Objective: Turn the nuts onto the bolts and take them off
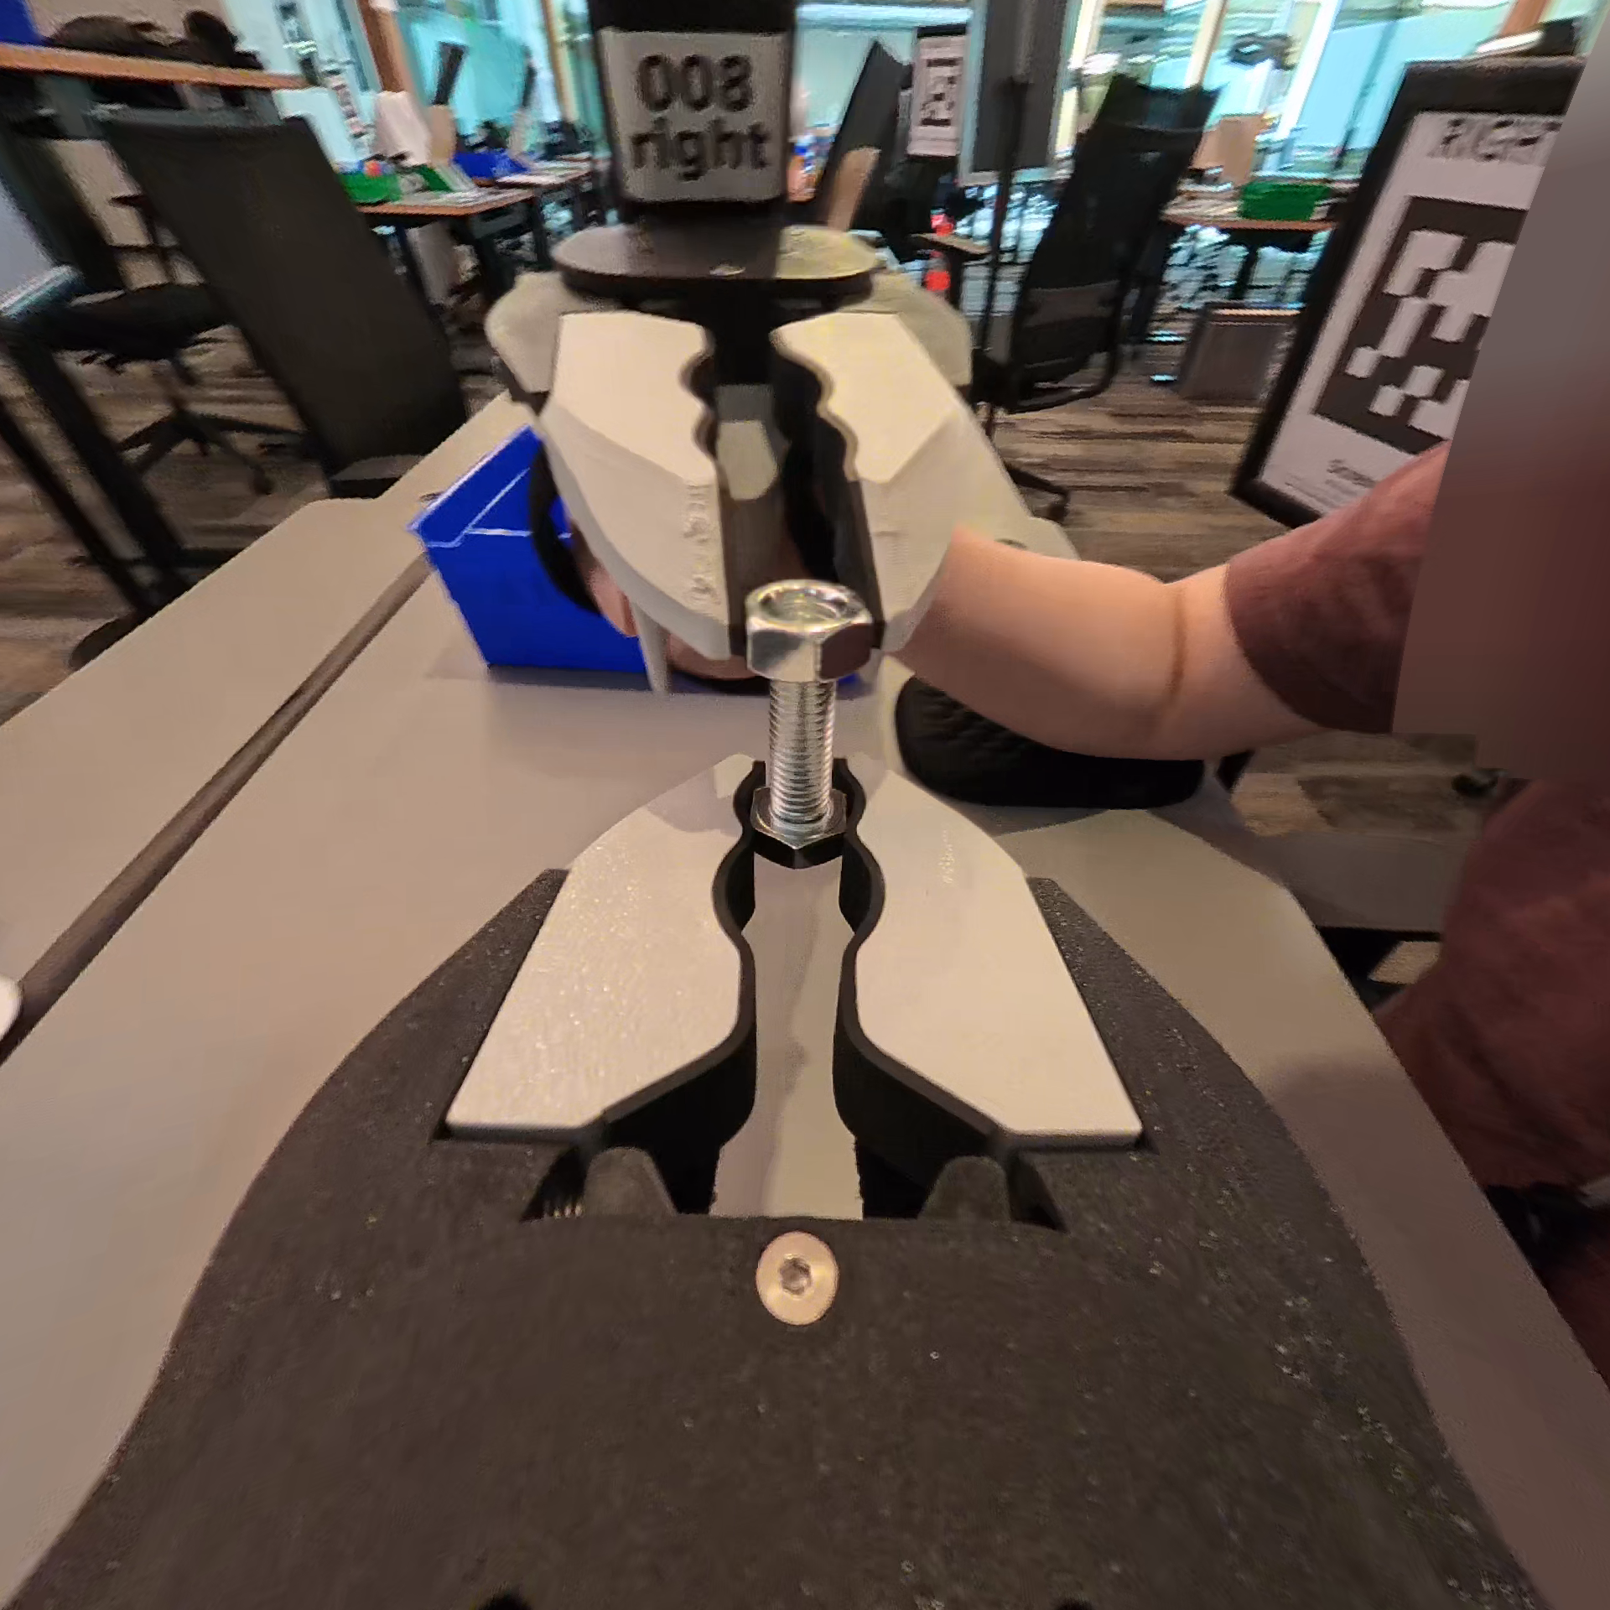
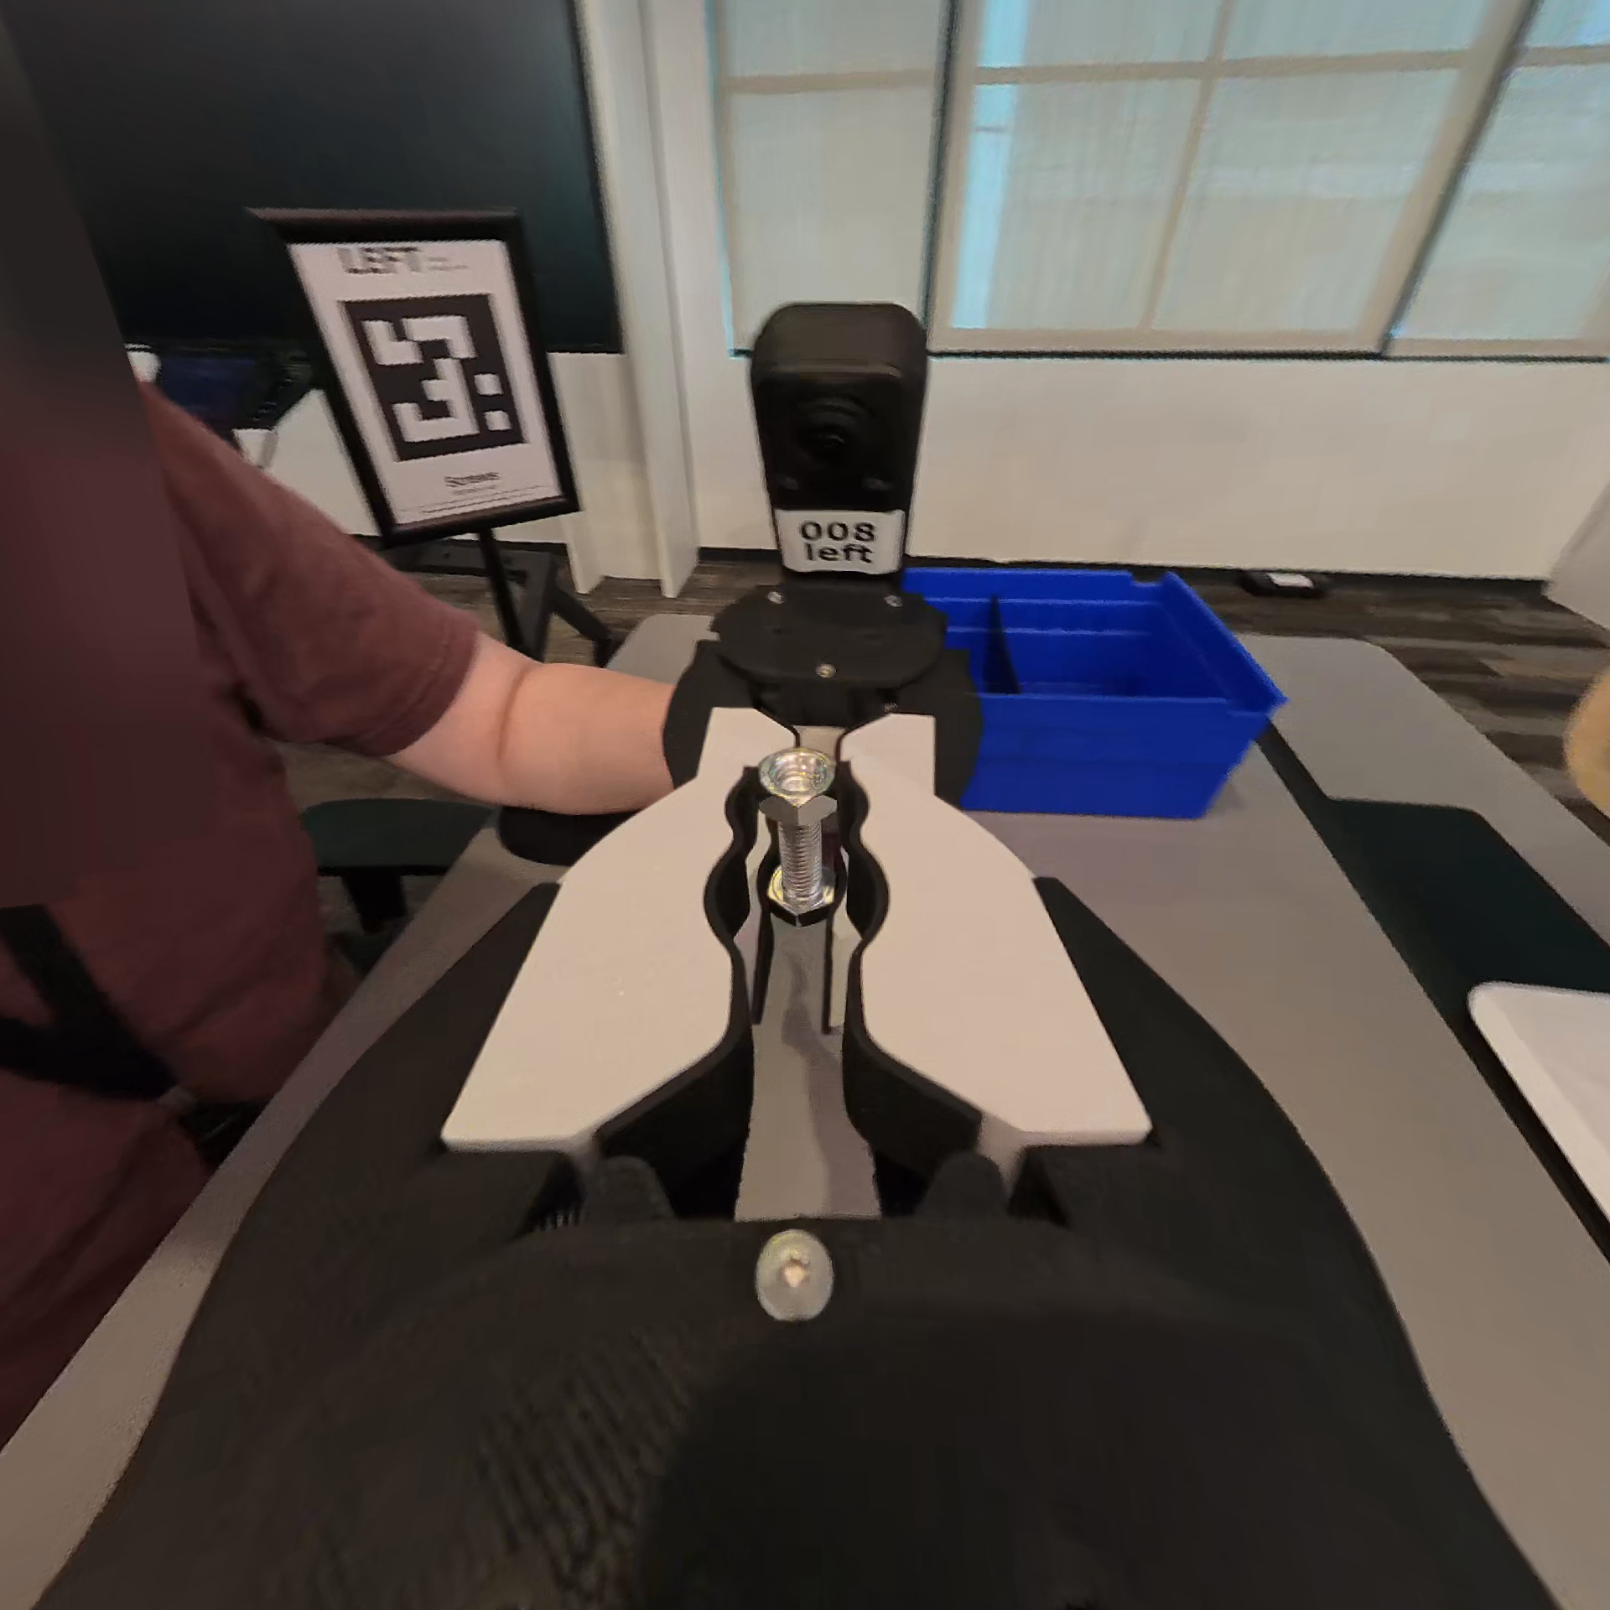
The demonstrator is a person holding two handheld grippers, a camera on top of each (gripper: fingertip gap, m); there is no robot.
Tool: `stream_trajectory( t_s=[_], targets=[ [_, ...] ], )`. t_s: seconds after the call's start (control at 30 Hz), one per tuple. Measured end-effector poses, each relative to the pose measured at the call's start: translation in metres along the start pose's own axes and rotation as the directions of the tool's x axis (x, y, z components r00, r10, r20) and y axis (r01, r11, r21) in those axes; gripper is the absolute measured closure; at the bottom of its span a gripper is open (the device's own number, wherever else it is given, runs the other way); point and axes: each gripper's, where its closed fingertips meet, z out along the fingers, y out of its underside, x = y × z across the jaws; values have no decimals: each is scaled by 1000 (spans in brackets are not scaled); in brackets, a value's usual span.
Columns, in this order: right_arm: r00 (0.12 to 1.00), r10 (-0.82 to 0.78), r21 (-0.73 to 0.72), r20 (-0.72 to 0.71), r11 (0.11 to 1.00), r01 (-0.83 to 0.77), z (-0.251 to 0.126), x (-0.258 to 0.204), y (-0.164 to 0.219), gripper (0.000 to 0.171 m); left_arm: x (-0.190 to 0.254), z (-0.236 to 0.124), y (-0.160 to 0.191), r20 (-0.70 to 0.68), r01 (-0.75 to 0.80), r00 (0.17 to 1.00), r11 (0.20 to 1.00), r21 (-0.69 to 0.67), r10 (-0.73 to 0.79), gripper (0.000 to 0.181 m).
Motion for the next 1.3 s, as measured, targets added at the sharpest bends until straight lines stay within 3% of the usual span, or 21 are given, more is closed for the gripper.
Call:
stream_trajectory(
  t_s=[0.33, 0.47, 0.83, 1.13, 1.3],
  targets=[
    [952, 84, -14, -294, 996, -92, 4, 42, 7, 153, -50, -14, 12, 295, 85, 953, 995, -58, -64, 167],
    [959, 60, 14, -276, 998, -59, 5, 40, 2, 150, -50, -16, 10, 294, 88, 953, 995, -57, -67, 167],
    [987, -35, 118, -159, 992, 54, 18, 19, -7, 104, -35, -13, 0, 226, 46, 973, 998, -34, -37, 167],
    [992, -90, 115, -85, 988, 100, 34, -2, -6, 89, -26, -9, -4, 189, 31, 982, 999, -17, -27, 167],
    [987, -113, 104, -111, 987, 124, 34, 0, -7, 82, -34, -15, -8, 231, 41, 972, 999, 13, -43, 167]
  ],
)
